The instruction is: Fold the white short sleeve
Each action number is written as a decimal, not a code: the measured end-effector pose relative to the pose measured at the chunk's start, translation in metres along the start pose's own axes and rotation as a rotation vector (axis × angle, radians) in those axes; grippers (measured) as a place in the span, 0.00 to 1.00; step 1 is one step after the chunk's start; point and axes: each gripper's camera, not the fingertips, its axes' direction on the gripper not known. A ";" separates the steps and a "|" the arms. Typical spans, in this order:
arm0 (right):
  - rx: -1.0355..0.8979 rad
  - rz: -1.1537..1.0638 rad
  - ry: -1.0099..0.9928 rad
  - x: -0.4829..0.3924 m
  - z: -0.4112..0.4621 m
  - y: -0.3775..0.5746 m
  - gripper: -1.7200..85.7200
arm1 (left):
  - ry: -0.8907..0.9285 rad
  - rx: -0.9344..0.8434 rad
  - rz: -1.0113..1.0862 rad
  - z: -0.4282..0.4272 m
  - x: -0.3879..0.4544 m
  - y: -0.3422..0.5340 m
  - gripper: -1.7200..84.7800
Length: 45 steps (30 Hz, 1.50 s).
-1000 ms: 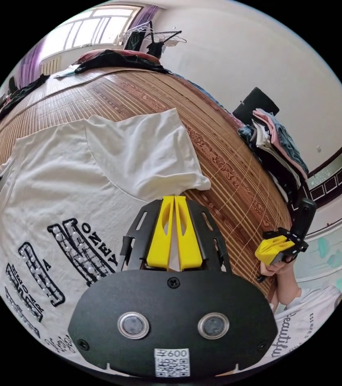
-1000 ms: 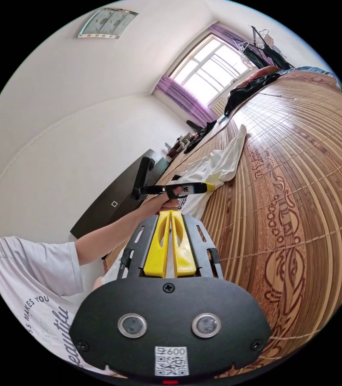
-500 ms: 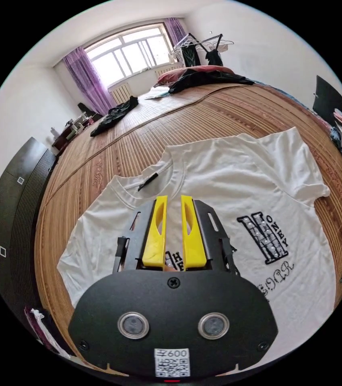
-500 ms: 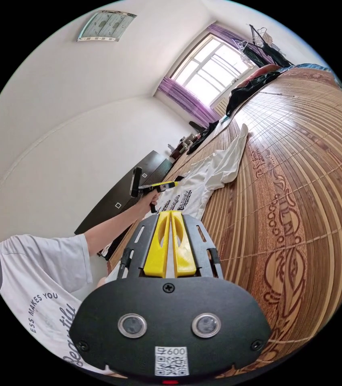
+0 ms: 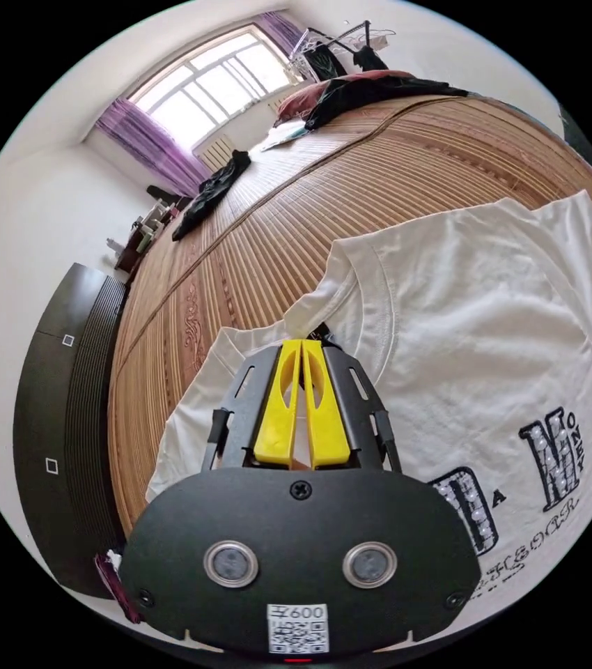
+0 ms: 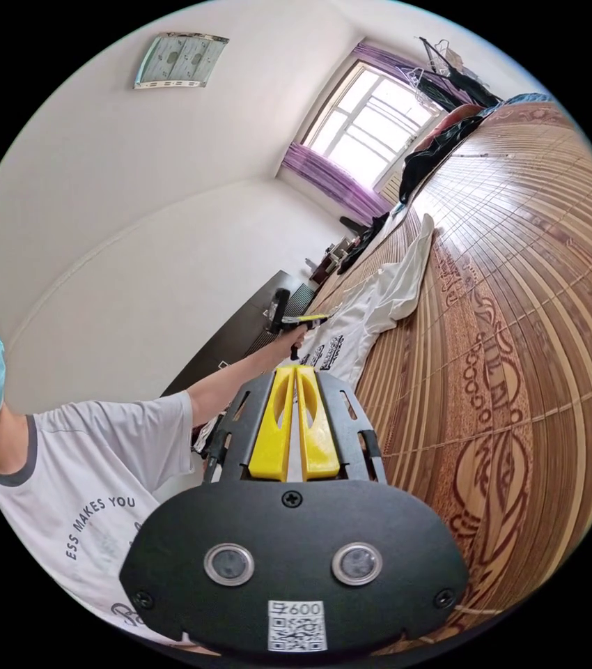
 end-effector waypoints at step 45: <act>-0.001 0.032 -0.015 -0.034 -0.036 -0.025 0.01 | 0.353 0.265 0.284 -0.247 -0.005 0.054 0.03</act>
